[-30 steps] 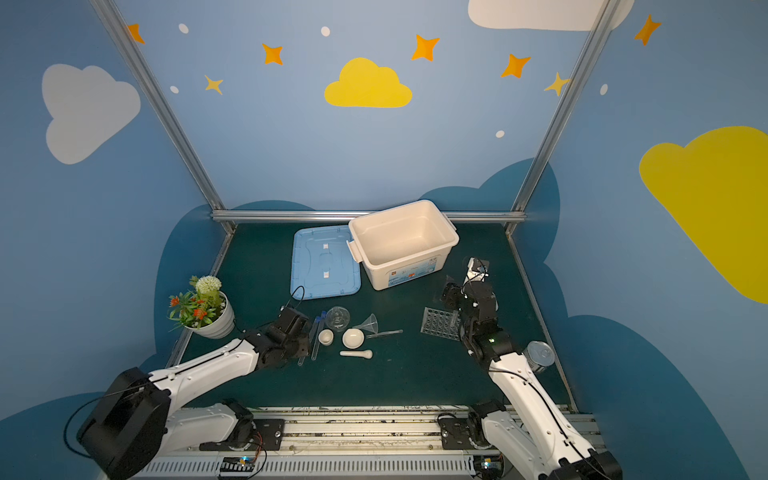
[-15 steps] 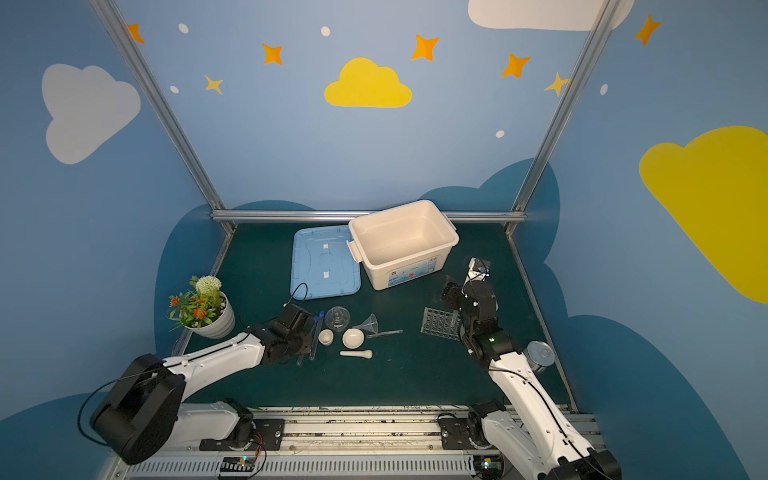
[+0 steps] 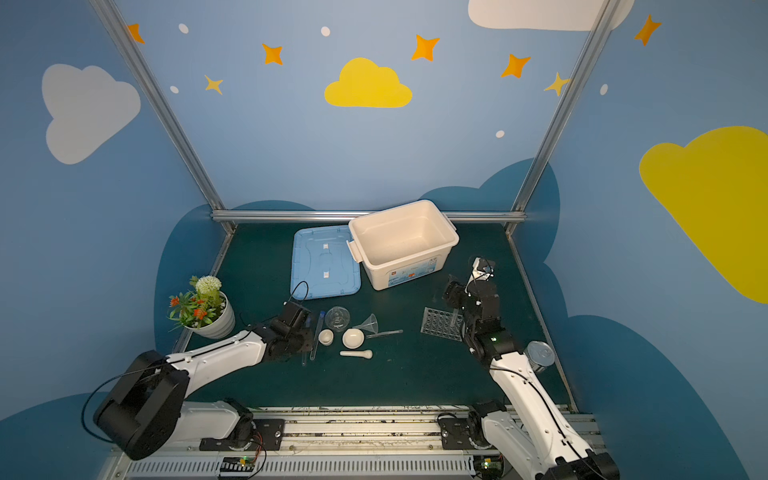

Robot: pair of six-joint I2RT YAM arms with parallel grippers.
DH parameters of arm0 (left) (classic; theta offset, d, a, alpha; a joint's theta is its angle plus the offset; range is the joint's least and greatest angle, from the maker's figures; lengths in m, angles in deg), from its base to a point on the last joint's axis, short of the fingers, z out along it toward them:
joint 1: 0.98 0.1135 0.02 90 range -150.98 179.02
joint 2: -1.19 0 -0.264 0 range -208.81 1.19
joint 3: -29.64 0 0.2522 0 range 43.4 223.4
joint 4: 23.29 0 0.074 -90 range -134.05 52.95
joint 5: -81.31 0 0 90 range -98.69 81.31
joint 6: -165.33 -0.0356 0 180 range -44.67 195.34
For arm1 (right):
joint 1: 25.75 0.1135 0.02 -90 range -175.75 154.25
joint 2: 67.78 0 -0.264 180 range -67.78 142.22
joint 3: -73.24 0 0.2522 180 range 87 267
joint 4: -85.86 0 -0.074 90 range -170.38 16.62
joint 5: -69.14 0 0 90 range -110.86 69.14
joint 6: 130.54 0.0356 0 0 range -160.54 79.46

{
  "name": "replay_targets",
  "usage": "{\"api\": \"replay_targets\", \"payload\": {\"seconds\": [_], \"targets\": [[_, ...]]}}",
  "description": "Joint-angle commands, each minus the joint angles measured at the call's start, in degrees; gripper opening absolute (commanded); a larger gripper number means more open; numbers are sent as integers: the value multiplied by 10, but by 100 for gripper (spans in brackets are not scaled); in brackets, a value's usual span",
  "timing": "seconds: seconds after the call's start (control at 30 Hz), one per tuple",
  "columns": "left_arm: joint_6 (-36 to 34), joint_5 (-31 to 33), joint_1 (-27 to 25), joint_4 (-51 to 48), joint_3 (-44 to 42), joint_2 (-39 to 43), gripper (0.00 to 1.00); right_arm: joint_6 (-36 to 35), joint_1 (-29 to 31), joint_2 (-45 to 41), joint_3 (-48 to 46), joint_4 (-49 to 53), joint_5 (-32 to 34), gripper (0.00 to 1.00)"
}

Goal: Organize the chemistry lab equipment
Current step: 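Grasp and lift the tube upright with the left gripper while the right gripper approaches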

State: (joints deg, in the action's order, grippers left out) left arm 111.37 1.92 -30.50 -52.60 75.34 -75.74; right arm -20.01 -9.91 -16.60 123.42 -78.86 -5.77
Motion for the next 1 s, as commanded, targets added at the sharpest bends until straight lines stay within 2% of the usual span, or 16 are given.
{"api": "replay_targets", "payload": {"seconds": [0.0, 0.33, 0.5, 0.77, 0.97], "targets": [[0, -21, 2, -9, -8, -3, 17, -1, -3, -7, 13, -3, -3, 78], [6, -19, 3, -11, -12, 20, 13, -2, -4, -16, 12, 3, -9, 78], [-1, -7, 3, -56, 6, 65, 14, -4, -7, -12, 16, 2, -28, 78], [-46, 10, 3, -117, 44, 157, 14, 5, -12, 8, 59, 4, -151, 78], [-85, -1, 3, -123, 75, 207, 14, 29, -12, 45, 109, 18, -288, 76]]}}
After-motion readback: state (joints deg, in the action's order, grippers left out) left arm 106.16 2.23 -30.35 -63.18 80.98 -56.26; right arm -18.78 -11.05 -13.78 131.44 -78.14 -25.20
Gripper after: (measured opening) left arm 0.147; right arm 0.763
